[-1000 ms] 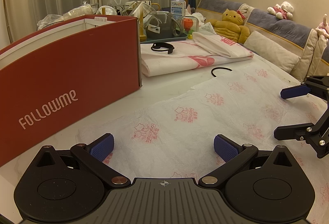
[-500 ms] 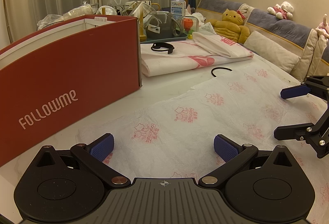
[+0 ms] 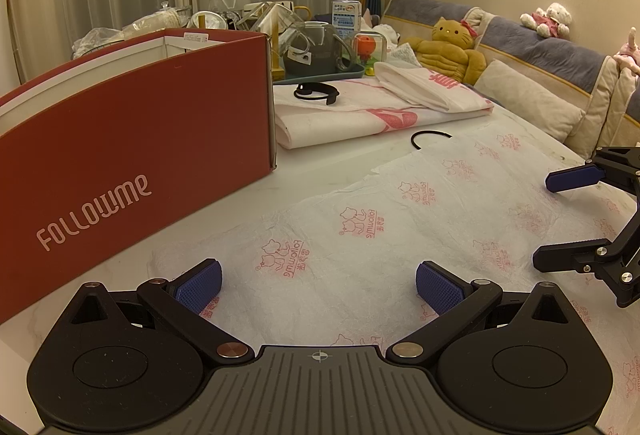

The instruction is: Fold shopping bag

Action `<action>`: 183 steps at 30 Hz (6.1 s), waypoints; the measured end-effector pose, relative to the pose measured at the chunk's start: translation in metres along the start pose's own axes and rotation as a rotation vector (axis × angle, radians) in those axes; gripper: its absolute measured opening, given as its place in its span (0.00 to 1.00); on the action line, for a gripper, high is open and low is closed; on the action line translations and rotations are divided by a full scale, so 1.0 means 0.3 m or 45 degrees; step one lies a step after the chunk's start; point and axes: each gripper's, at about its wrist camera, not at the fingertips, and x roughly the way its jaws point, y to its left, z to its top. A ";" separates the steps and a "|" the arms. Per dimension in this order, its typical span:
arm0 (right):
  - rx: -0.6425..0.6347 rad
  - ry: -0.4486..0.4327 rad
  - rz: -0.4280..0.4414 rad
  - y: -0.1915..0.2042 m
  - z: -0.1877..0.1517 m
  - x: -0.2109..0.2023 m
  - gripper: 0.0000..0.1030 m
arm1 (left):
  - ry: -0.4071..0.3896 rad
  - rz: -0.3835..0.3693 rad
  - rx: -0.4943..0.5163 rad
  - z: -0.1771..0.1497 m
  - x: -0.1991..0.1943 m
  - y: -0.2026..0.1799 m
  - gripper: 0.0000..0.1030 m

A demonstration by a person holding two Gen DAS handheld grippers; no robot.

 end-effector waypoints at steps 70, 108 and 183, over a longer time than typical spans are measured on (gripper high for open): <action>0.001 0.000 0.000 0.000 0.000 0.000 1.00 | 0.000 0.000 0.000 0.000 0.001 0.000 1.00; 0.001 0.000 0.000 0.000 0.000 0.001 1.00 | 0.000 0.000 0.000 0.001 0.001 0.000 1.00; -0.706 -0.205 0.307 0.777 -0.133 -0.183 0.61 | -0.304 -0.319 -0.763 -0.414 -0.468 0.234 1.00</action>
